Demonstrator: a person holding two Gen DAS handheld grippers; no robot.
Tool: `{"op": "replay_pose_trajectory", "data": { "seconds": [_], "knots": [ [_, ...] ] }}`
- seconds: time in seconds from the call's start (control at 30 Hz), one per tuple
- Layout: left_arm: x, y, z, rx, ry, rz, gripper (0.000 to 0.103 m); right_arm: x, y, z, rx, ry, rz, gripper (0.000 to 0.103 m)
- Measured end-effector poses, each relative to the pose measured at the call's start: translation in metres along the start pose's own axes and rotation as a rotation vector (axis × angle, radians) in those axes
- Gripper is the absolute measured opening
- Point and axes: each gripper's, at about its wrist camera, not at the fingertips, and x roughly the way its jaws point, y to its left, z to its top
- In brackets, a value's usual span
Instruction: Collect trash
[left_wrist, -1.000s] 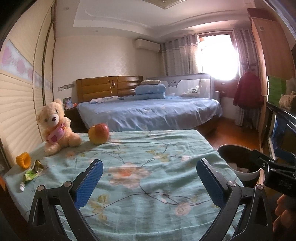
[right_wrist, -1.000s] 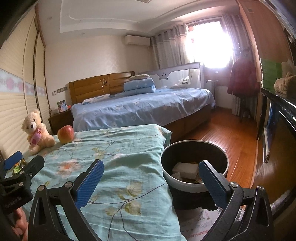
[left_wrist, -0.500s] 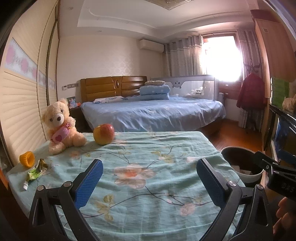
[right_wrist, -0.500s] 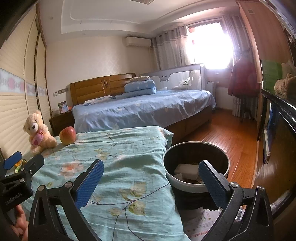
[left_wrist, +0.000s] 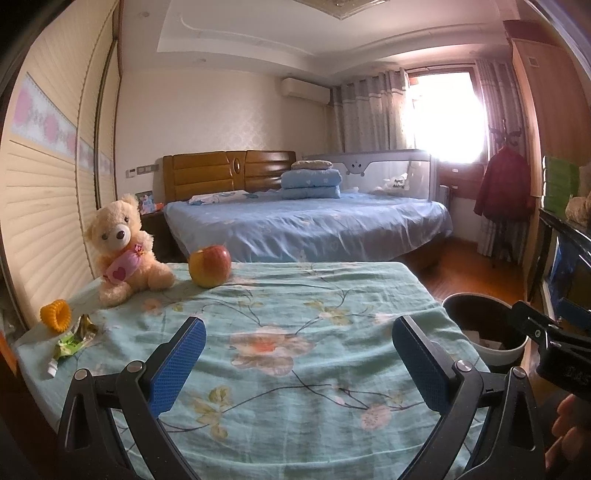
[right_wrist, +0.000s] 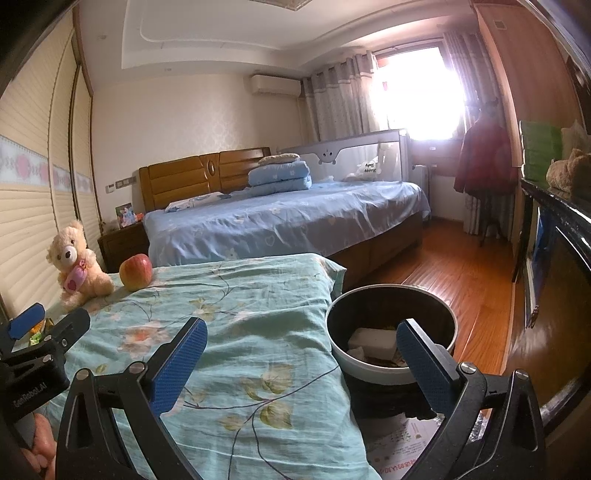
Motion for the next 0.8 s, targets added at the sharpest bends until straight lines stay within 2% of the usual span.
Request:
{"op": "replay_pose_trajectory", "data": {
  "seconds": [0.8],
  "knots": [
    [-0.0005, -0.0007, 0.0007, 0.008, 0.003, -0.008, 0.102, -0.0022, -0.0004, 0.0013, 0.004, 0.005, 0.0, 0.103]
  ]
}}
